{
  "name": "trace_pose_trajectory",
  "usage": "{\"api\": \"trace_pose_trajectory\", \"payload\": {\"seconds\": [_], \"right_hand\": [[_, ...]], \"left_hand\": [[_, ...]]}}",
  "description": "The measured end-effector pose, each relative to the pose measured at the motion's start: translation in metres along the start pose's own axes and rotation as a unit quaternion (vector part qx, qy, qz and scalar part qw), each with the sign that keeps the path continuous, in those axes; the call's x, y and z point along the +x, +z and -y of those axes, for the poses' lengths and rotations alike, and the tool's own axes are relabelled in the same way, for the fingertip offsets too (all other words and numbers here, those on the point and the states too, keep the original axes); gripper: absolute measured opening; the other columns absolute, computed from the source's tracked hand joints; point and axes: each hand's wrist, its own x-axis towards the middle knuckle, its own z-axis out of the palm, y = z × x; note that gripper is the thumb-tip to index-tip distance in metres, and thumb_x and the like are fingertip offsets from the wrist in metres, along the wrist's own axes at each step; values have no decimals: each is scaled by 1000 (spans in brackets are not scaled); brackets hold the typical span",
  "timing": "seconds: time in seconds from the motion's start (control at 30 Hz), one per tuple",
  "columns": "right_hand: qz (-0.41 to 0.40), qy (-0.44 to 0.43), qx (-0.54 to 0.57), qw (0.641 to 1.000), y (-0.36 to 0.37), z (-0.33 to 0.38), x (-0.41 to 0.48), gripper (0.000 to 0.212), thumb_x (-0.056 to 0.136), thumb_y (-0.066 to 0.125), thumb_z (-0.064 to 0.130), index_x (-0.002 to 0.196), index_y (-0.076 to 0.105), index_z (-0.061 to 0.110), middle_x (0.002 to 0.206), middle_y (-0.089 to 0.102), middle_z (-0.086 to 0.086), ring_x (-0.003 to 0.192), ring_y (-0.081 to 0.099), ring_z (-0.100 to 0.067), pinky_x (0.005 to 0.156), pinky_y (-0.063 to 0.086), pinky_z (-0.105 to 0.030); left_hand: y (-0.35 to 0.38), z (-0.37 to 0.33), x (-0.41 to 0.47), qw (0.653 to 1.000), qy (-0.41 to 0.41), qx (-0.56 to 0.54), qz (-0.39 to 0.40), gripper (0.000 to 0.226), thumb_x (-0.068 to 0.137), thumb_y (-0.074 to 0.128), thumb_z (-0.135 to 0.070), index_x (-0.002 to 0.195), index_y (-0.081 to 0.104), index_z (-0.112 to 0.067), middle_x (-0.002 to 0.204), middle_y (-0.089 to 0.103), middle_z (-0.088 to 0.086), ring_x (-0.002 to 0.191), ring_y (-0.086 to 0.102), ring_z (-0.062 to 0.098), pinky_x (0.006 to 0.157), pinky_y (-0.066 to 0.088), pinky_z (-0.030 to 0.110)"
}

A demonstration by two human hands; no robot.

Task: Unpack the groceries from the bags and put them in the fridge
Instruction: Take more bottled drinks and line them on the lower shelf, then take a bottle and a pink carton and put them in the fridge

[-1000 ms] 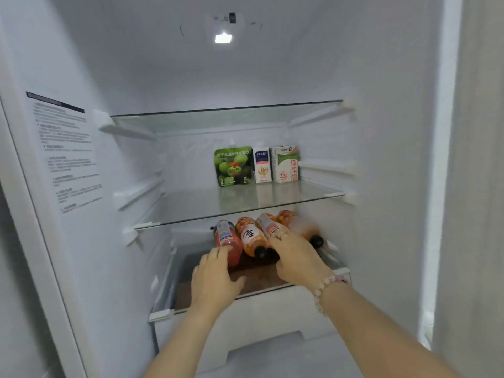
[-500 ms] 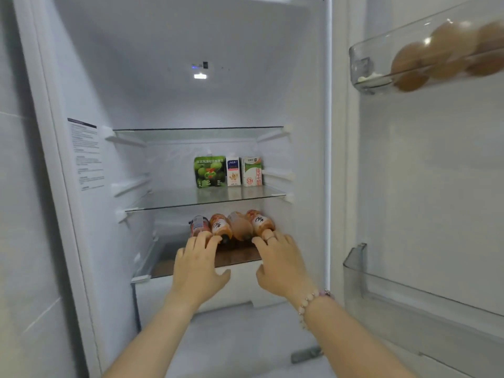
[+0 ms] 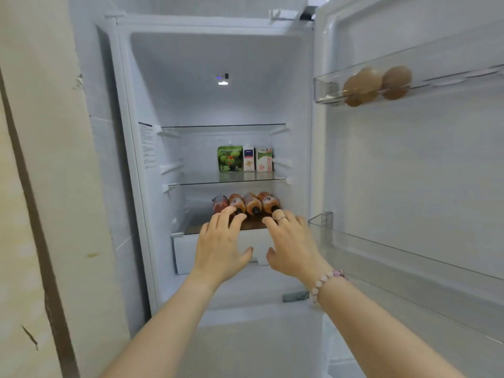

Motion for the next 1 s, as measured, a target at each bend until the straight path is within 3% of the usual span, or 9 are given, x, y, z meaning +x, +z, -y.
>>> {"api": "trace_pose_trajectory", "payload": {"seconds": [0.27,0.4,0.6,0.7,0.8,0.9,1.0], "right_hand": [[-8,77,-71,994,-56,-33,-34,43,76,59,22,117,51,13,118,52,-5,107,49,-27,85,38,-35],[-16,136,-124,983,-77,-58,-64,44,47,76,21,89,66,12,92,65,-7,80,61,-27,66,46,-34],[-60,218,-154,962,-118,-98,-127,53,38,80,21,88,68,9,88,65,-10,74,63,-29,66,49,-35],[-59,279,-173,943,-145,-113,-161,53,45,80,21,94,67,8,93,64,-10,79,62,-30,69,47,-35],[-16,322,-222,920,-177,-118,-201,53,62,72,22,112,62,9,110,59,-9,99,57,-30,83,42,-38],[9,379,-261,888,-209,-121,-246,53,75,62,22,126,51,13,125,50,-6,116,46,-26,96,32,-35],[35,433,-296,851,-240,-118,-296,51,78,61,23,126,49,14,126,49,-6,118,44,-26,98,31,-35]], "left_hand": [[-30,-48,13,998,48,-34,20,66,67,72,-44,123,53,-17,121,53,4,109,52,26,82,45,37],[-35,-85,20,994,83,-72,20,66,75,65,-47,131,44,-18,126,47,3,112,47,24,86,40,35],[-33,-171,27,971,143,-188,27,69,79,62,-48,138,38,-20,127,47,2,117,45,22,90,36,32],[-36,-221,20,947,175,-267,36,69,79,62,-48,138,38,-20,129,45,1,118,43,22,91,36,33],[-45,-271,11,922,224,-315,28,69,76,66,-45,135,43,-18,125,48,3,113,47,24,87,38,34],[-56,-317,-1,894,281,-348,7,66,64,78,-39,121,57,-13,111,57,9,99,56,31,77,45,37],[-70,-361,-16,861,323,-393,-10,64,55,84,-33,110,61,-9,102,60,13,92,59,35,71,49,39]]}}
